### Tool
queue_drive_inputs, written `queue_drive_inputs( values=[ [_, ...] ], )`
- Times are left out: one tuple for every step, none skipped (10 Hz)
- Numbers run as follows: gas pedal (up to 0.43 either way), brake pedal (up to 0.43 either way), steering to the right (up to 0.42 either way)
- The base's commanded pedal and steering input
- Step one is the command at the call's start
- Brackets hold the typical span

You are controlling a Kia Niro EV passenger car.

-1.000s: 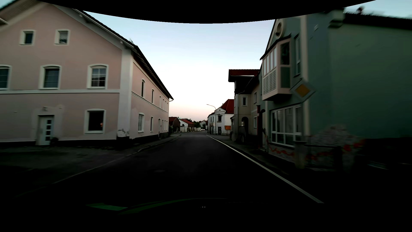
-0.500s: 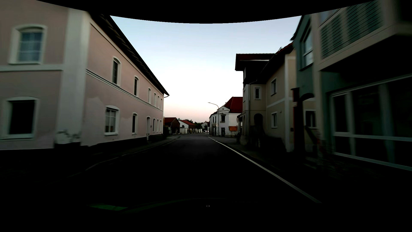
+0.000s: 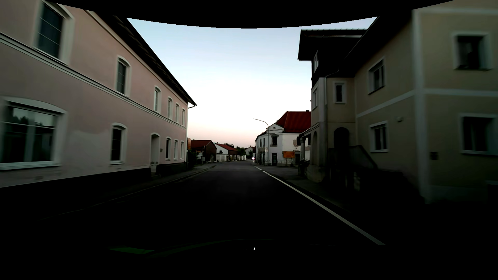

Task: Follow the waypoints while adhering to traffic rules and regulations

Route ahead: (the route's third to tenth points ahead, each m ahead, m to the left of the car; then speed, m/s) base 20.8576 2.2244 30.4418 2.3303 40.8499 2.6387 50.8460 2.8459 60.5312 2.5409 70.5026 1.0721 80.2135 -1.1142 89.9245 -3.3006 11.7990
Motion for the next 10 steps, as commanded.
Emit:
queue_drive_inputs(
  values=[
    [0.098, 0.000, -0.006],
    [0.087, 0.000, -0.007],
    [0.079, 0.000, -0.006],
    [0.079, 0.000, -0.006],
    [0.079, 0.000, -0.006],
    [0.079, 0.000, -0.006],
    [0.079, 0.000, -0.006],
    [0.079, 0.000, -0.006],
    [0.079, 0.000, -0.006],
    [0.079, 0.000, -0.007]
  ],
)
